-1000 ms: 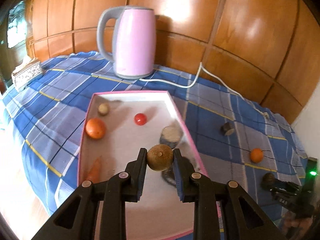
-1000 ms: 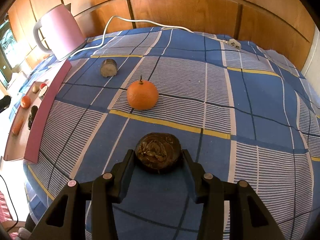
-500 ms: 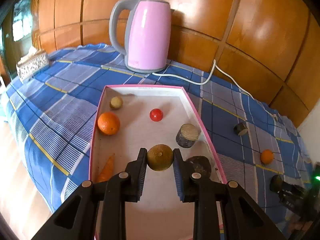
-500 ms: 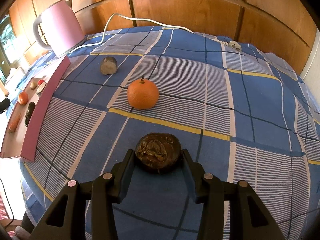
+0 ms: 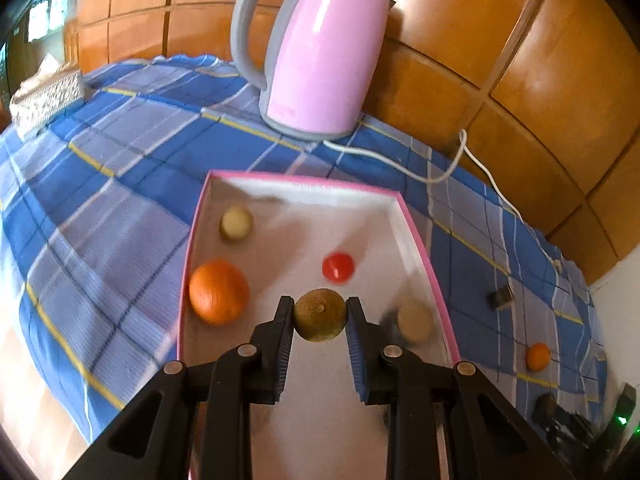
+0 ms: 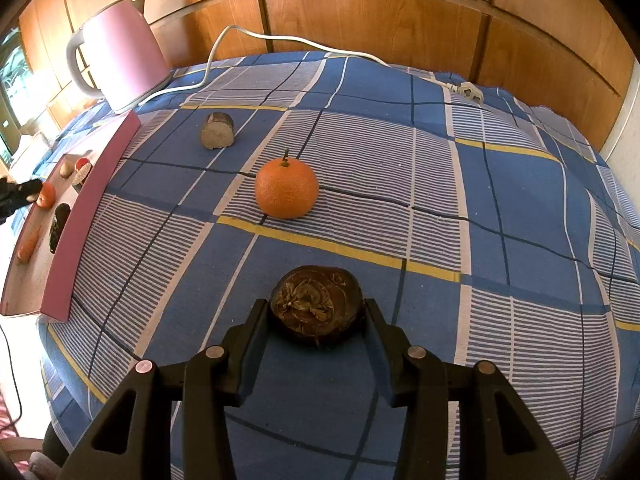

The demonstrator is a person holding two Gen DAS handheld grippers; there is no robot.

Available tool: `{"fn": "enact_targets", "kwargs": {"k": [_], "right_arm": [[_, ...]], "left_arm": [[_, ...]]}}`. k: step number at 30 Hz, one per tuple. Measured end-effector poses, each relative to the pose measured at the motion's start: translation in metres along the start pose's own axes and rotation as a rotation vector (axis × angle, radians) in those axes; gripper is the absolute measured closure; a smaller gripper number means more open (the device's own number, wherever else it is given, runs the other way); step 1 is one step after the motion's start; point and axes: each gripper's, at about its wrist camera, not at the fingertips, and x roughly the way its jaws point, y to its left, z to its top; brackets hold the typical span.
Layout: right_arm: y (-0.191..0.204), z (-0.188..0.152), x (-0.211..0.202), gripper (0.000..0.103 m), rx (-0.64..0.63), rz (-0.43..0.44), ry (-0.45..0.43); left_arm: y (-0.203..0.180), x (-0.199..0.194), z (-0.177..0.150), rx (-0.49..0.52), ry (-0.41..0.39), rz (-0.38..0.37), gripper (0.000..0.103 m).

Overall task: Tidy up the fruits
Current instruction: 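Carry the brown fruit over the tray with the left gripper while the right gripper holds the dark fruit, then lower the brown fruit into the tray and open the left gripper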

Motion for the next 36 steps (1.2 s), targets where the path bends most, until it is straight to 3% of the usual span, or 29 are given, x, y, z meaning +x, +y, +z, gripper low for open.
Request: {"fn": "enact_targets", "kwargs": {"k": [6,9,13,17,21,36], "right_arm": [[0.0,0.0,0.0,0.056,0.0,0.001,0.0],[0.0,0.0,0.0,0.056,0.0,0.002,0.0],[0.0,0.0,0.0,0.056,0.0,0.002,0.0],[0.0,0.0,0.001,0.056,-0.001,0.0,-0.002],[0.0,-0.001,0.0,0.056,0.002,0.0,-0.005],[-0.001,-0.001,0.0,0.056,0.013,-0.005,-0.01]], "left_arm": [[0.006,0.022,0.022,0.0,-0.004,0.042,0.076],[0.006,0.024,0.022,-0.003,-0.014,0.064,0.066],[0.003,0.016,0.011,0.0,-0.03,0.091,0.056],[-0.002,0.001,-0.004,-0.005,-0.06,0.138,0.055],[-0.009,-0.014,-0.021,0.011,-0.086,0.154,0.044],[-0.024,-0.045,-0.069,0.025,-0.097,0.155,0.034]]}}
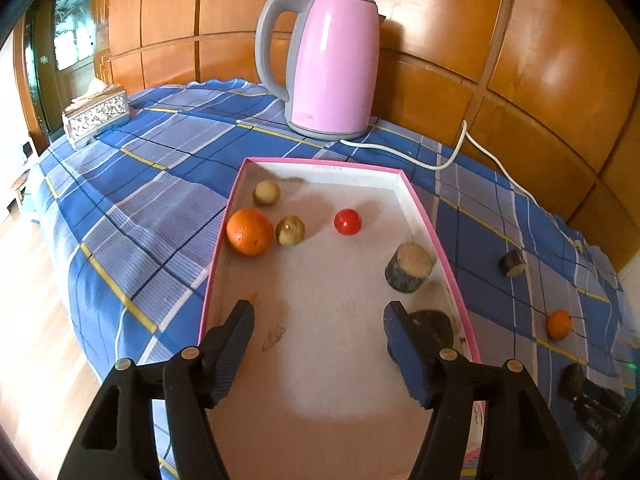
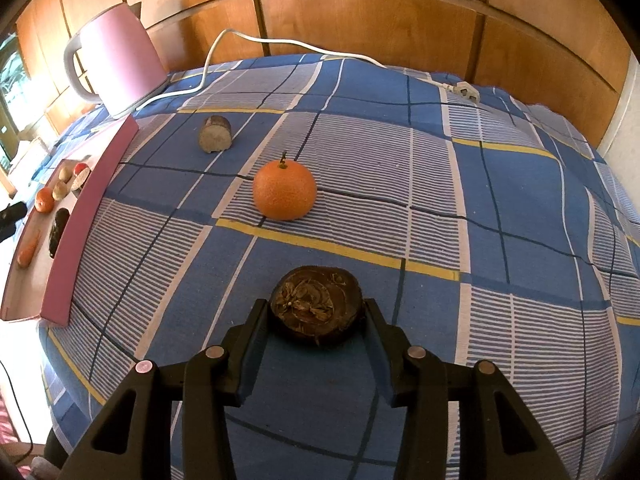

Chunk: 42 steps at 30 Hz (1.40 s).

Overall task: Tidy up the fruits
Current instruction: 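Lower the brown fruit into the tray and open the left gripper, then carry the dark round fruit toward the tray with the right gripper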

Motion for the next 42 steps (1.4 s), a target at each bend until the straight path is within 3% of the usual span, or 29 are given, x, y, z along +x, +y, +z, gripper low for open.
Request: {"fn": "enact_targets", "kwargs": {"k": [4,11,18,23,31,37,42], "right_arm": [[0.002,-0.001,0.0,0.056,-0.002,-0.014,-0.006],[0.004,-0.002,0.0,0.056,-0.007,-0.026,-0.015],[0.004,0.0,0.001,0.056,-0.004,-0.023,-0.014],[0.006,0.005,0.004,0.04,-0.003,-0.025,-0.021],[-0.002,0.01,-0.014,0.036,0.046,0.026,-0.066],[-0.018,0.005,-0.03,0.036,0.107,0.005,-0.087],[-0.011,0.002,-0.027,0.036,0.067,-0.005,-0.074]], "left_arm": [[0.001,-0.006,-0.007,-0.005,-0.011,0.014,0.029],[0.01,-0.016,-0.018,-0.042,-0.044,0.038,0.008],[0.01,-0.019,-0.021,-0.044,-0.049,0.038,0.008],[0.008,-0.02,-0.022,-0.029,-0.05,0.036,0.008],[0.005,-0.025,-0.026,-0.004,-0.065,0.03,0.007],[0.024,-0.031,-0.037,-0.032,-0.068,0.081,0.007],[0.044,-0.032,-0.046,-0.108,-0.061,0.128,0.007]]}}
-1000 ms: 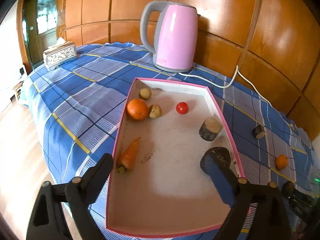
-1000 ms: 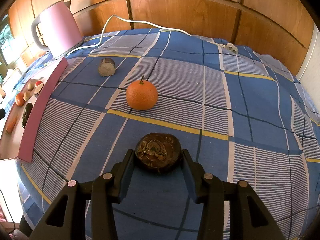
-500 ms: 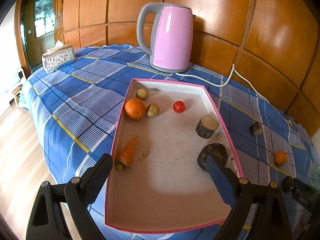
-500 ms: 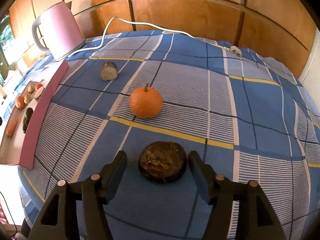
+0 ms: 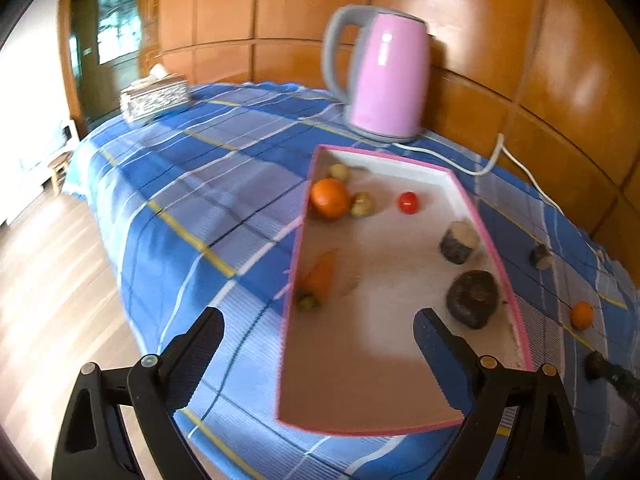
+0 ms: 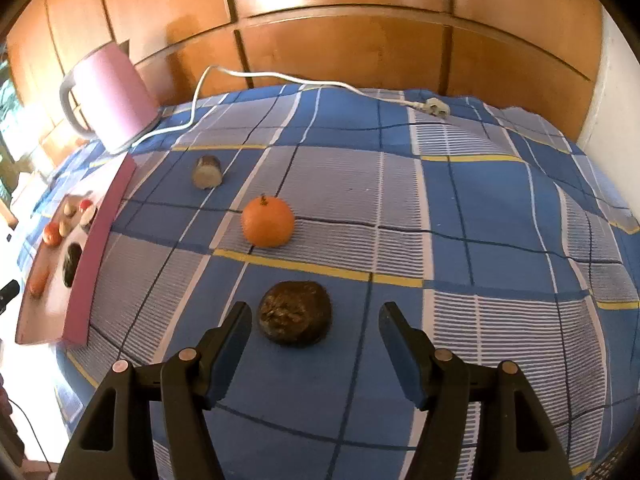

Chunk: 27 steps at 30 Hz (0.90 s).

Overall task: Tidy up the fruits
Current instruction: 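Carry the dark round fruit toward the tray with the right gripper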

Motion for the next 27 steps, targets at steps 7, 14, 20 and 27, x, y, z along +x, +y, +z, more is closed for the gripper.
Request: {"fn": "enact_targets", "kwargs": {"k": [7,14,20,27], "right_arm": [[0.014,0.002,0.02,0.036,-0.044,-0.026,0.038],[0.024,0.0,0.031,0.057,-0.088,-0.058,0.061],[0.026,0.0,0.025,0.057,-0.089,-0.046,0.056],[0.061,0.009,0.008,0.057,-0.161,0.057,0.026]], "left_arm": [[0.016,0.008,-0.001,-0.081,0.031,0.021,0.007],[0.017,0.01,-0.001,-0.08,0.031,0.04,0.006],[0.016,0.007,-0.001,-0.068,0.019,0.043,0.004],[0.012,0.004,0.0,-0.049,0.003,0.037,0.004]]}}
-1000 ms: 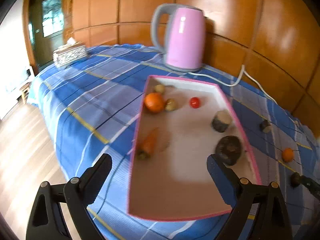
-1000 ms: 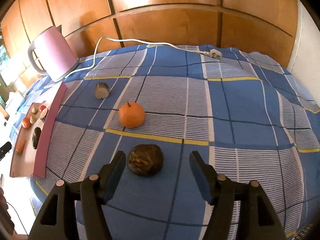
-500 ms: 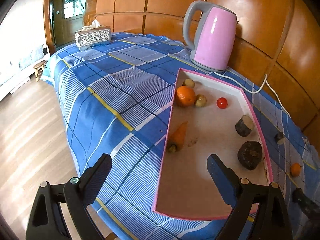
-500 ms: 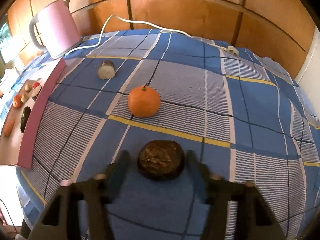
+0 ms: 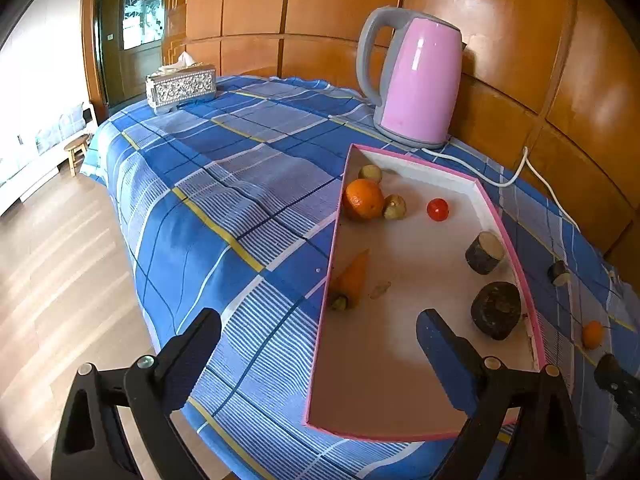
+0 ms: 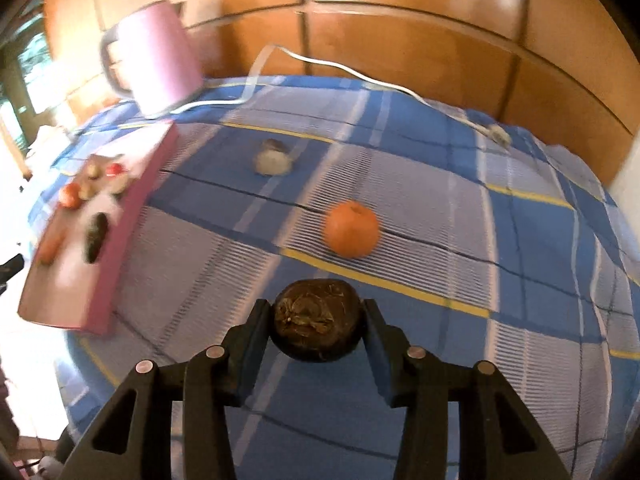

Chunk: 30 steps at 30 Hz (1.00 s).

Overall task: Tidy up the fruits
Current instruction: 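Carry the dark round fruit toward the tray with the right gripper, then lower the dark round fruit into the tray and open the right gripper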

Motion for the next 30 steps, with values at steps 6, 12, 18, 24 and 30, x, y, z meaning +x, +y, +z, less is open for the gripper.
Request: {"fn": "enact_targets", "kwargs": {"k": [6,12,18,24,30], "right_arm": [[0.05,0.013,-0.008,0.057,-0.115,0.133,-0.021],[0.087,0.021,-0.005,0.057,-0.191,0.217,-0.011],[0.112,0.033,-0.005,0.057,-0.24,0.276,-0.012],[0.139,0.052,-0.001,0.057,-0.285,0.317,-0.017],[0.169,0.068,0.014,0.057,-0.324,0.349,0.0]], "left_arm": [[-0.003,-0.003,0.0,0.012,-0.011,-0.004,0.004],[-0.004,-0.002,-0.001,0.019,-0.006,-0.006,0.004],[-0.005,-0.001,-0.001,0.022,-0.012,-0.007,0.004],[-0.005,-0.001,-0.001,0.026,-0.011,-0.007,0.004],[-0.004,0.0,-0.002,0.03,-0.013,-0.007,0.004]]}}
